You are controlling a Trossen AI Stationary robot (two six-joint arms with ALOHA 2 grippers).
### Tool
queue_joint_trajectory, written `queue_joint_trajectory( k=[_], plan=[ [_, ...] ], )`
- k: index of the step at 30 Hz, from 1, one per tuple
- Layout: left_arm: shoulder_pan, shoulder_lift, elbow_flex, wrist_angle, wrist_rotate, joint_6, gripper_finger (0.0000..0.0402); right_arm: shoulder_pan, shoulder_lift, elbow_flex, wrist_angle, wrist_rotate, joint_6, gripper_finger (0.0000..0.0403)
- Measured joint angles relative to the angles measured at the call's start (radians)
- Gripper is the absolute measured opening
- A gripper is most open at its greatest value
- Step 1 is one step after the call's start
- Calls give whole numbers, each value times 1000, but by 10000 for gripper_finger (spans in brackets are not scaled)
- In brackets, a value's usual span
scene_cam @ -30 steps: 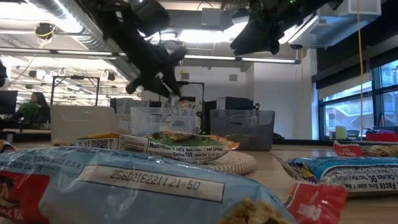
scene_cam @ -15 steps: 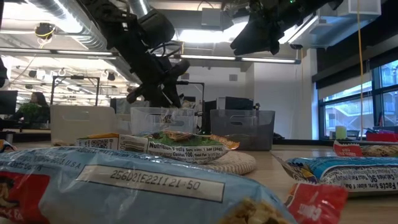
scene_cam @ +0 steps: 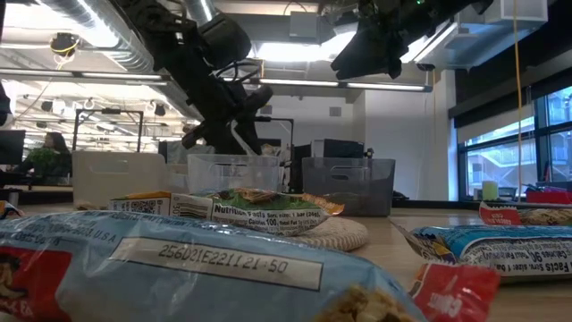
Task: Pick and place Granola Bars by type
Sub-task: Put the blue granola bar into the transparent bin, then put the red granola bar into the black bin
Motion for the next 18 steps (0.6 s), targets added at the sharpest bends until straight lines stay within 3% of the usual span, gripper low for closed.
queue_joint_trajectory(
  k=[7, 14, 18],
  plan=[
    [0, -28, 0, 1, 23, 37, 156, 0, 0, 0, 7, 0, 0, 150],
    [0, -196, 0, 0, 120, 189, 157, 0, 0, 0, 24, -3, 1, 150],
    [-12, -320, 0, -27, 222, 288, 156, 0, 0, 0, 51, -131, 43, 150]
  ],
)
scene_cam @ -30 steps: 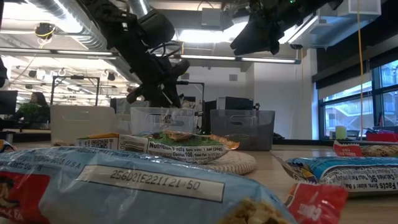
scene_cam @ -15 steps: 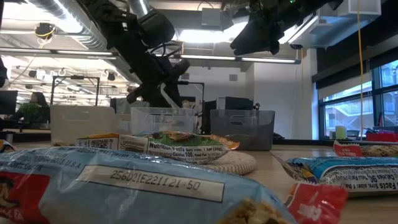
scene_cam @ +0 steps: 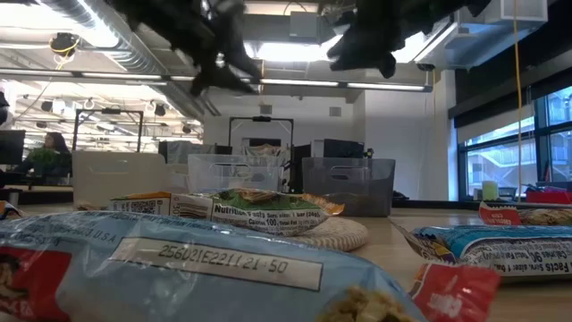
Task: Pick and place Granola Bars by type
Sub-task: Put the red granola bar into the black bin
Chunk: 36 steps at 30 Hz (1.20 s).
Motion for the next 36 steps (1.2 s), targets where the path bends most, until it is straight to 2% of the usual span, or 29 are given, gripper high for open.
queue_joint_trajectory(
  k=[4, 9, 13, 18, 21, 25, 31, 33, 36],
  plan=[
    [-16, -109, 0, -80, 45, 53, 155, 2, 0, 0, 68, -147, -26, 150],
    [-45, -222, 0, -259, 33, 47, 155, 11, 0, 0, 156, -173, -42, 151],
    [-107, -279, 0, -368, -100, 19, 155, 50, 0, 0, 212, -174, -92, 173],
    [-215, -332, 0, -357, -246, 28, 155, 91, 0, 0, 215, -88, -98, 232],
    [-281, -360, -2, -358, -320, 33, 154, 105, 0, 0, 207, -85, -133, 261],
    [-353, -416, -87, -217, -369, 76, 157, 129, 0, 0, 207, -86, -152, 281],
    [-384, -535, -311, 146, -179, 143, 155, 154, 32, 1, 215, -54, -155, 284],
    [-382, -583, -374, 215, -146, 146, 155, 154, 70, 10, 215, -34, -150, 284],
    [-380, -663, -442, 217, -154, 113, 157, 154, 148, 51, 206, -14, -99, 284]
  ],
)
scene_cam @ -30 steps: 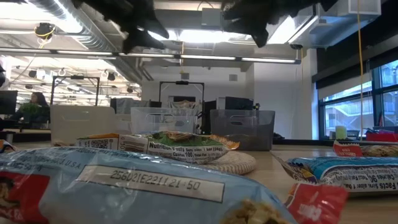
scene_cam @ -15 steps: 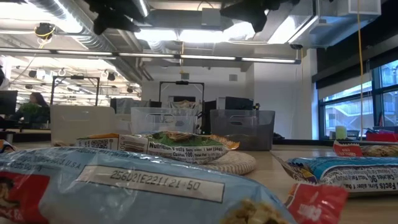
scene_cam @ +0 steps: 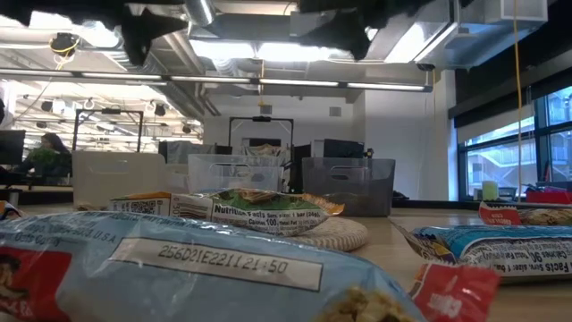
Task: Pick and place Granola Bars by type
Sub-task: Put the red granola bar into the black bin
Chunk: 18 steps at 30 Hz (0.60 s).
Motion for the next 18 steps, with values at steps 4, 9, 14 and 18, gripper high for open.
queue_joint_trajectory(
  k=[4, 9, 14, 18],
  plan=[
    [-3, -86, -64, -2, 42, -23, 155, 2, 129, 93, -75, 0, 28, 284],
    [-3, -134, -99, -4, 64, -27, 154, 15, 302, 261, -259, -2, 32, 284],
    [-3, -138, -104, -7, 64, -6, 154, 40, 452, 425, -423, -3, 98, 284],
    [-3, -137, -104, -13, 64, -1, 154, 53, 551, 516, -496, -3, 157, 284]
  ],
)
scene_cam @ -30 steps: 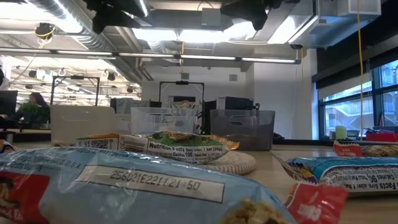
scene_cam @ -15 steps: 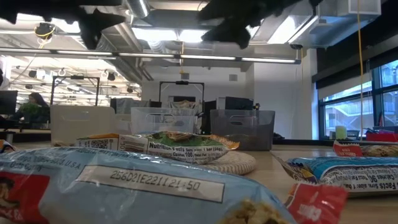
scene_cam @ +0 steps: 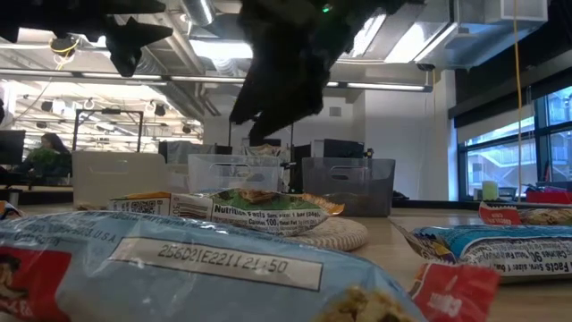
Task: Pick and place Granola Bars by type
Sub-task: Put the red granola bar into the black bin
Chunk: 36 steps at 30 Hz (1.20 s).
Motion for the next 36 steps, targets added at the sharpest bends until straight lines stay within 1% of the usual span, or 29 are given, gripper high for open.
queue_joint_trajectory(
  k=[4, 9, 20, 23, 27, 32, 36],
  plan=[
    [0, 0, 0, -19, 5, 0, 157, 7, 61, 42, -2, 0, 40, 284],
    [0, 0, 0, -59, 7, 0, 155, 10, 106, 44, -7, 0, 79, 284],
    [0, 0, 0, -98, 7, 0, 154, 34, 174, 44, -2, -23, 55, 284],
    [0, 0, 0, -99, 7, 0, 153, 38, 178, 43, -5, 2, 56, 283],
    [0, 0, 0, -99, 7, 0, 155, 38, 178, 44, -3, 50, 55, 261],
    [0, 0, 0, -99, 7, 0, 153, 37, 178, 44, -3, 25, 27, 212],
    [0, 0, 0, -99, 7, 0, 154, 38, 178, 44, -4, 18, 23, 183]
  ],
)
